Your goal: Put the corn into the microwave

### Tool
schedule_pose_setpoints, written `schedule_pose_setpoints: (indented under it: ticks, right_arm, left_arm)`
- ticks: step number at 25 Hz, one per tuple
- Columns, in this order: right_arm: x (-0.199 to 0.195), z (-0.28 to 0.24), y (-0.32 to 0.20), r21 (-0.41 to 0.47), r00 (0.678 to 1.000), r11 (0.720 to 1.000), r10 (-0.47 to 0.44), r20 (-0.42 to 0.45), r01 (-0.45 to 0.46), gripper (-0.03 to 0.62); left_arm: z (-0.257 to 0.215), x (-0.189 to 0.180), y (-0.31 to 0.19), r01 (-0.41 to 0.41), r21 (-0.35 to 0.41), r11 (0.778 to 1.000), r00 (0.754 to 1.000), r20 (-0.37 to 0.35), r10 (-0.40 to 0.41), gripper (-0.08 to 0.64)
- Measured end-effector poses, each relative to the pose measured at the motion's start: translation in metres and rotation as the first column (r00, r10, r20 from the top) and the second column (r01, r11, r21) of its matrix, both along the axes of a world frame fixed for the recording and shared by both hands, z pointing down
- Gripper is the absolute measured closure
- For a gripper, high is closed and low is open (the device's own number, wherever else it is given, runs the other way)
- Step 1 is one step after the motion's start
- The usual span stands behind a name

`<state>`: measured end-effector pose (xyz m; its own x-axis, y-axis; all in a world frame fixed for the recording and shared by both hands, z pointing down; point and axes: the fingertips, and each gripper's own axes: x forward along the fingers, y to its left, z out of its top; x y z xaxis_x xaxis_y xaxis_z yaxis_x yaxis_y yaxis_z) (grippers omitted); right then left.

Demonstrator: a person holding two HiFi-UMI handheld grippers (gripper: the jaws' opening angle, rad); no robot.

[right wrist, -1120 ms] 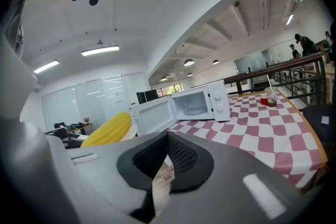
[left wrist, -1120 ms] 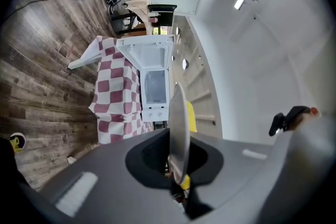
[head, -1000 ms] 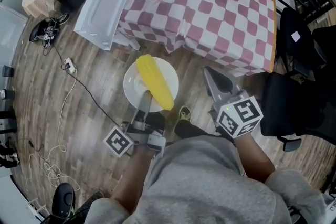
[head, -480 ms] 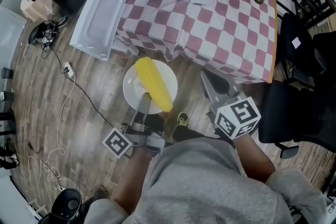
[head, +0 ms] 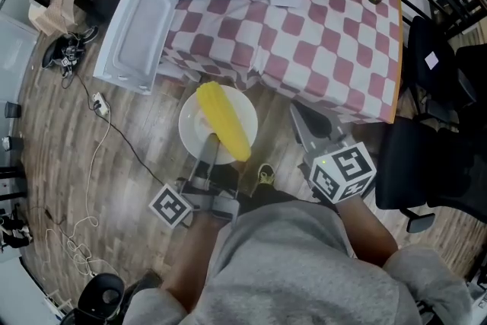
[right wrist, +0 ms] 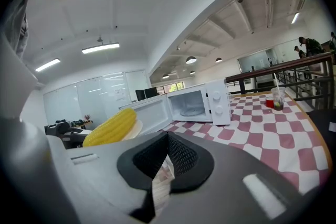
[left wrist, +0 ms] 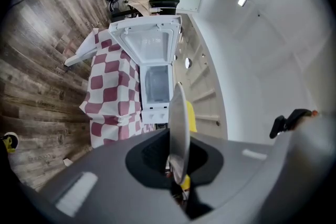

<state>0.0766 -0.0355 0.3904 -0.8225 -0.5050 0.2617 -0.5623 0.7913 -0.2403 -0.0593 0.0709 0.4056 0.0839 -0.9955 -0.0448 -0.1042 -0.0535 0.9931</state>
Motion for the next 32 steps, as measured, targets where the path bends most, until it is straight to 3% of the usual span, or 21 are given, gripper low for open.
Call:
schedule_pose_setpoints:
  ticks: [17,32]
  right_arm:
    - [0.014,-0.015,0.003,0.049,0.998,0.998,0.024,0.05,-0.026,0.594]
    - [-0.004,-0.018,0.008,0.059,0.999,0.998,0.003,0.047,-0.006,0.594]
  left_arm:
    - [-0.012,0.02,-0.003,-0.019,0.018,1.0,1.0,0.018,0.018,0.546]
    - [-0.018,0.007,-0.001,-0.02,0.044,0.999,0.999,0.029,0.018,0.546]
